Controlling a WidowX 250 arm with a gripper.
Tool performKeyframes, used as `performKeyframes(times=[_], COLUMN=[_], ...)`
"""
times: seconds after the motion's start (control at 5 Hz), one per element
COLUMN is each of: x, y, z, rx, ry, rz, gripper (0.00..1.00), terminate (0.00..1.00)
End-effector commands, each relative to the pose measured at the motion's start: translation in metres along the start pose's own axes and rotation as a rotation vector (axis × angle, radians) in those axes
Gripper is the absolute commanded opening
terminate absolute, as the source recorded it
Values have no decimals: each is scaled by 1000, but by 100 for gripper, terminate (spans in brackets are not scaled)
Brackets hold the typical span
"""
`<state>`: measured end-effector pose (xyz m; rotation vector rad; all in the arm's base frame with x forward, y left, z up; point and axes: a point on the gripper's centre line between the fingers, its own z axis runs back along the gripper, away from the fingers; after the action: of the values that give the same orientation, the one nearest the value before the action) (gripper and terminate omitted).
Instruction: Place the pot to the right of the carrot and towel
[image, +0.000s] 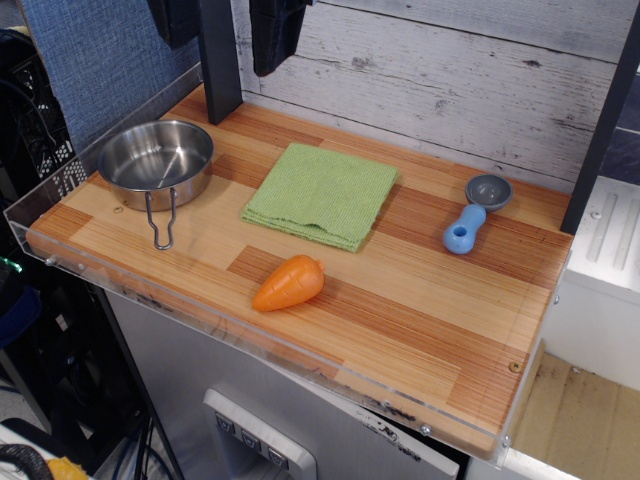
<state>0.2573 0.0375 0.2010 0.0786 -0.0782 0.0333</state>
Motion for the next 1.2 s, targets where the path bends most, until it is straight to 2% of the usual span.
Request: performKeyframes(times=[0.0,0.4,0.6,0.8,1.0], x=[0,12,21,32,43], y=[0,44,87,113,122], z=[0,-8,-22,-43,-65], rx=[0,-17,37,72,111], ry=[0,16,-10,-35,-43], rz=[0,96,149,167,174], gripper=[100,100,100,100,100], terminate=[0,0,0,0,0])
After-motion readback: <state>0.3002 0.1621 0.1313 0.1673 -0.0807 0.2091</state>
